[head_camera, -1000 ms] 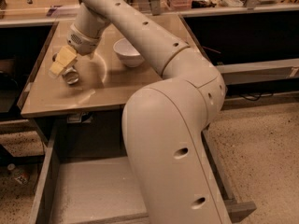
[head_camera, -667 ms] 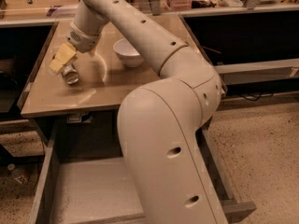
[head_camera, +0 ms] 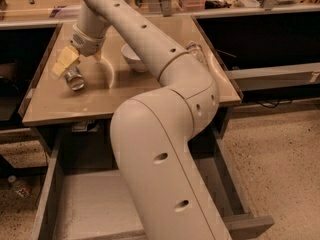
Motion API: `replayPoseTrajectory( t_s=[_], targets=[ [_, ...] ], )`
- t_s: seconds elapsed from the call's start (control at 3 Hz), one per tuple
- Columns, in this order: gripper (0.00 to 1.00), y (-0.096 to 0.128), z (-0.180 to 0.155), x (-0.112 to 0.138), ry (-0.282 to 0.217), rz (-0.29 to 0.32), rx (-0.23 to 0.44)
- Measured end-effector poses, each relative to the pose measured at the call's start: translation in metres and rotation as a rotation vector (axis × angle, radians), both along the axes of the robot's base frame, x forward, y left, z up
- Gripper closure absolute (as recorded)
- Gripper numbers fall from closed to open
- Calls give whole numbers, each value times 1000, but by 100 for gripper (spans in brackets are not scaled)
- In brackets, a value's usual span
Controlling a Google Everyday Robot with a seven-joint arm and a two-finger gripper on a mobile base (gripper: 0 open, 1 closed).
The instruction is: Place redbull can into top drawer
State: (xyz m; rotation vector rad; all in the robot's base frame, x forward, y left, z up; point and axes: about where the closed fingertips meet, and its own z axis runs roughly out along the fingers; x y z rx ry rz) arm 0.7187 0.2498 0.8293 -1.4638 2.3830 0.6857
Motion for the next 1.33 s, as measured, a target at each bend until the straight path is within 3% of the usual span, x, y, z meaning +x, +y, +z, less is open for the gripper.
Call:
replayPoseTrajectory(
  t_s=[0.33,0.67,1.33],
  targets=[
    [0,15,-15,2,39,2,-2],
    [18,15,-12,2,40,2,-1],
    [65,15,-12,2,40,2,-1]
  ],
)
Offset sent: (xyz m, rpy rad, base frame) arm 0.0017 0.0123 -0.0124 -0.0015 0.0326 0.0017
